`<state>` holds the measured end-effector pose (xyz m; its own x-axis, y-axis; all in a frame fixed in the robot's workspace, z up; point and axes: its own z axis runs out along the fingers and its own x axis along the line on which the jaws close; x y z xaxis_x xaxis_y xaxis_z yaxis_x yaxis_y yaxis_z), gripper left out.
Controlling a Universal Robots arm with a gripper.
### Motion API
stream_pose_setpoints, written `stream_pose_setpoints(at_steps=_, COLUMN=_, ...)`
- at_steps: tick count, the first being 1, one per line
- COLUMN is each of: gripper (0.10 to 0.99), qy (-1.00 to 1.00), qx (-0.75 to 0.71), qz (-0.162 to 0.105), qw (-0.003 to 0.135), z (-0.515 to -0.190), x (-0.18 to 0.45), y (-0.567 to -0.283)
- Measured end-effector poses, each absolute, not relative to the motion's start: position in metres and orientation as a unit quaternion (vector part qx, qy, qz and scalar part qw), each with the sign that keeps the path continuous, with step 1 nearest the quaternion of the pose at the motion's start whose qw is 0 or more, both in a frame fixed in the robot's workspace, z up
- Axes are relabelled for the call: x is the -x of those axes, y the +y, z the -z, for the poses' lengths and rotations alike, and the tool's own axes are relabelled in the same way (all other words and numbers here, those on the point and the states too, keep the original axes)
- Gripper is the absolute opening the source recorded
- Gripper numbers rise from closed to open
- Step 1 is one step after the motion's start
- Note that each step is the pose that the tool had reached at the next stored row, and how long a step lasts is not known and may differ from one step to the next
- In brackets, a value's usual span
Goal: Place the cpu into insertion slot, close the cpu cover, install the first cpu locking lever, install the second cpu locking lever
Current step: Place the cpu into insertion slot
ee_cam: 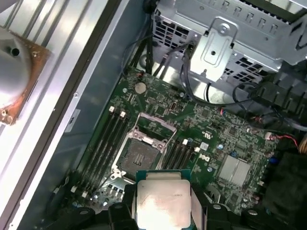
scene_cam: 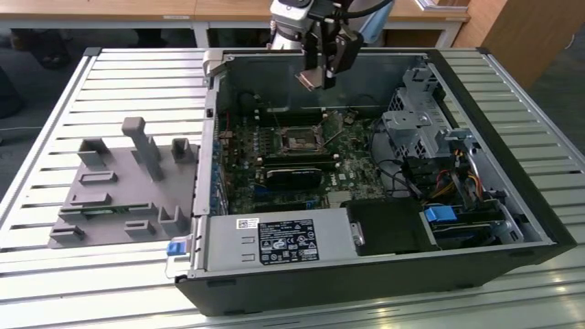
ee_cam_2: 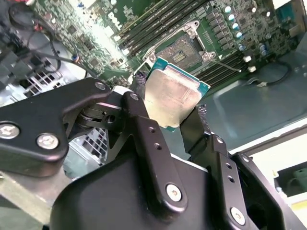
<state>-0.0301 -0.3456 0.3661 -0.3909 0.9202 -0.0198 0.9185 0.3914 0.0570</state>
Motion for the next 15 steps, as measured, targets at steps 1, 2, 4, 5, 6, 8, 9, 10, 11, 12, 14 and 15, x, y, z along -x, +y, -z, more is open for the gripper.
stream_pose_setpoints(at_steps=1, gripper=0.537, qy=0.83, qx=-0.557, qz=-0.018, qw=0.024, z=-0.3659, x=0.0301, y=-0.3456)
stream_pose_setpoints(at_steps=2, gripper=0.537, qy=0.825, qx=-0.564, qz=-0.017, qw=0.025, z=-0.3657, x=0.0301, y=-0.3456)
stream_pose_setpoints(at_steps=4, gripper=0.537, qy=0.815, qx=-0.579, qz=-0.017, qw=0.025, z=-0.3654, x=0.0301, y=-0.3456)
stream_pose_setpoints(at_steps=5, gripper=0.537, qy=0.81, qx=-0.585, qz=-0.016, qw=0.025, z=-0.3652, x=0.0301, y=-0.3456)
stream_pose_setpoints(at_steps=6, gripper=0.537, qy=0.805, qx=-0.593, qz=-0.016, qw=0.025, z=-0.365, x=0.0301, y=-0.3456)
stream_pose_setpoints(at_steps=8, gripper=0.537, qy=0.794, qx=-0.607, qz=-0.016, qw=0.026, z=-0.3645, x=0.0301, y=-0.3456)
stream_pose_setpoints(at_steps=9, gripper=0.537, qy=0.788, qx=-0.614, qz=-0.015, qw=0.026, z=-0.3643, x=0.0301, y=-0.3456)
stream_pose_setpoints(at_steps=10, gripper=0.537, qy=0.783, qx=-0.621, qz=-0.015, qw=0.026, z=-0.3641, x=0.0301, y=-0.3456)
stream_pose_setpoints(at_steps=11, gripper=0.537, qy=0.777, qx=-0.628, qz=-0.015, qw=0.026, z=-0.3639, x=0.0301, y=-0.3456)
stream_pose_setpoints(at_steps=12, gripper=0.537, qy=0.771, qx=-0.636, qz=-0.015, qw=0.026, z=-0.3636, x=0.0301, y=-0.3456)
stream_pose_setpoints(at_steps=14, gripper=0.537, qy=0.76, qx=-0.65, qz=-0.014, qw=0.027, z=-0.3632, x=0.0301, y=-0.3456)
stream_pose_setpoints(at_steps=15, gripper=0.537, qy=0.754, qx=-0.656, qz=-0.014, qw=0.027, z=-0.363, x=0.0301, y=-0.3456)
